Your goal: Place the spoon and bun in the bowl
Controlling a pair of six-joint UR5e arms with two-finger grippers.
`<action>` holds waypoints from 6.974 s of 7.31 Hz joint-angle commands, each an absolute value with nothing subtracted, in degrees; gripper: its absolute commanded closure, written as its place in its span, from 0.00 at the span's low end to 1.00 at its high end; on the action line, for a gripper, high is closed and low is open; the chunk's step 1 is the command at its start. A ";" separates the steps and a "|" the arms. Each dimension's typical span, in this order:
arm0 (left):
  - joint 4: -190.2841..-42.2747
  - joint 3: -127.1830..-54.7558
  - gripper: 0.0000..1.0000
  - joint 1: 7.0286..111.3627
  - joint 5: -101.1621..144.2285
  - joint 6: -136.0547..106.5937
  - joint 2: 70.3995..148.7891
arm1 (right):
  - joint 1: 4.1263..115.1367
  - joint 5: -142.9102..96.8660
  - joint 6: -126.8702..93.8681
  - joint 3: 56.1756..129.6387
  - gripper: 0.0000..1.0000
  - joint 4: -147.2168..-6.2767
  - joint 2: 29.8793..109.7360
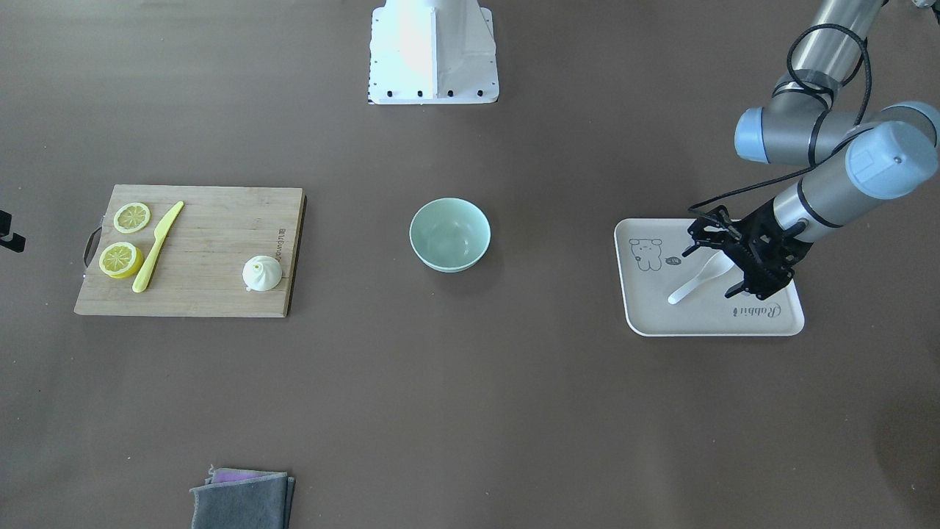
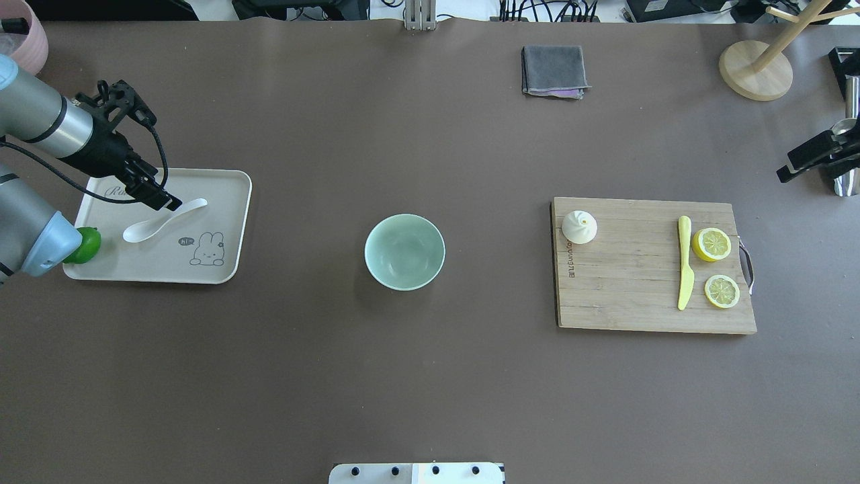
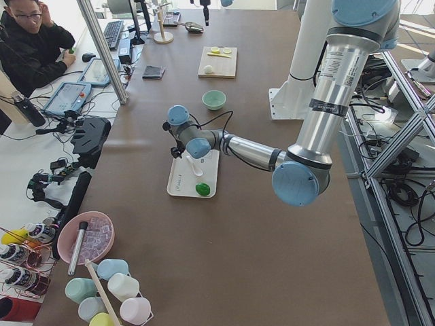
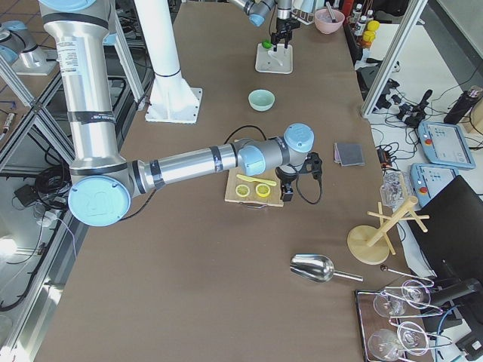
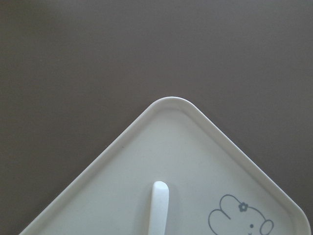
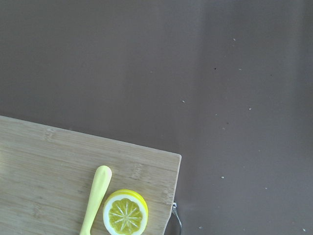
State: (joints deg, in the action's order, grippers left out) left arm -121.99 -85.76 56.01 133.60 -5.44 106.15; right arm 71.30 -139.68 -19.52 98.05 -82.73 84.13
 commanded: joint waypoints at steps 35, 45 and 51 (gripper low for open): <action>-124.80 -92.11 1.00 42.46 114.18 -72.60 122.17 | 42.10 -118.30 -55.63 92.90 1.00 -74.36 67.95; -125.24 -89.48 0.68 31.11 101.16 -80.86 126.99 | 43.86 -119.71 -62.05 97.82 1.00 -74.44 62.14; -124.28 -90.88 0.02 42.58 111.13 -67.66 121.50 | 36.24 -114.90 -69.60 97.30 1.00 -74.97 53.72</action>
